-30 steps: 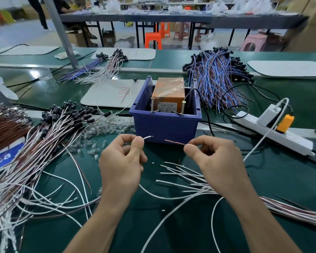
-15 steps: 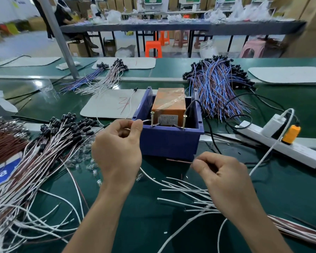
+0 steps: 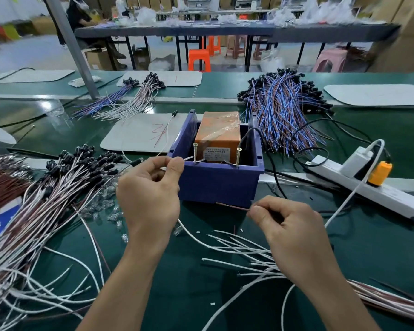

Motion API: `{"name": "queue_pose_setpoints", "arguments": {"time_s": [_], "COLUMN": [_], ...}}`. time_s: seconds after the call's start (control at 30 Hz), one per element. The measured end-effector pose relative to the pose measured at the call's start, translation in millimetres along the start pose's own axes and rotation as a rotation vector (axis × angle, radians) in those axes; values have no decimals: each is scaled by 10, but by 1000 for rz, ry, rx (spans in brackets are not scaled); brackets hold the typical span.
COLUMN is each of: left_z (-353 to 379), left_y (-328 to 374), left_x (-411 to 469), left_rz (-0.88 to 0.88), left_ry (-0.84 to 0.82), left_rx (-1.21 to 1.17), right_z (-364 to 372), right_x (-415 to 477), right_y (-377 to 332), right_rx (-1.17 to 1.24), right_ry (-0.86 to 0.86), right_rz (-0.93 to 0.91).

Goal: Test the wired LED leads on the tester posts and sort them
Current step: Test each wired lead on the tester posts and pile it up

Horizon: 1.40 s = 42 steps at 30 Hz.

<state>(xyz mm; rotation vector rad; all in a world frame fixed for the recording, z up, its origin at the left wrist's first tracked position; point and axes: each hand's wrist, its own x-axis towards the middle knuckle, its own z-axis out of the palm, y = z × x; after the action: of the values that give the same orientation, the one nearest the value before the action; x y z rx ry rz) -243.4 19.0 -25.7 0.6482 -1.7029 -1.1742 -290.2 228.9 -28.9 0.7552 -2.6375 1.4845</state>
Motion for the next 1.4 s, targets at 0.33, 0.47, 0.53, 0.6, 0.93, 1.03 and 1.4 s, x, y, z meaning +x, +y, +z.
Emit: {"name": "queue_pose_setpoints", "arguments": {"time_s": [0.33,0.47,0.53,0.6,0.93,1.03,1.4], "left_z": [63,69,72,71,74,73,58], "left_y": [-2,-2,-6,-16,-13,-8,23], "left_x": [62,48,48,51,52,53,60], "left_rz": [-21,-21,-19,-21,-22,-21,-26], "left_ry": [6,7,5,5,12,15,8], "left_rx": [12,15,15,10,10,4,-24], "right_z": [-13,-61,-84,-107,-137,-108,-41], "right_x": [172,280,331,388,510,527,546], "right_y": [0,-4,-7,-14,-51,-52,-107], "right_rx": [25,6,2,3,-9,-7,-79], "right_ry": [169,198,210,217,244,249,343], "right_rz": [-71,-121,-140,-153,-184,-177,-163]}}
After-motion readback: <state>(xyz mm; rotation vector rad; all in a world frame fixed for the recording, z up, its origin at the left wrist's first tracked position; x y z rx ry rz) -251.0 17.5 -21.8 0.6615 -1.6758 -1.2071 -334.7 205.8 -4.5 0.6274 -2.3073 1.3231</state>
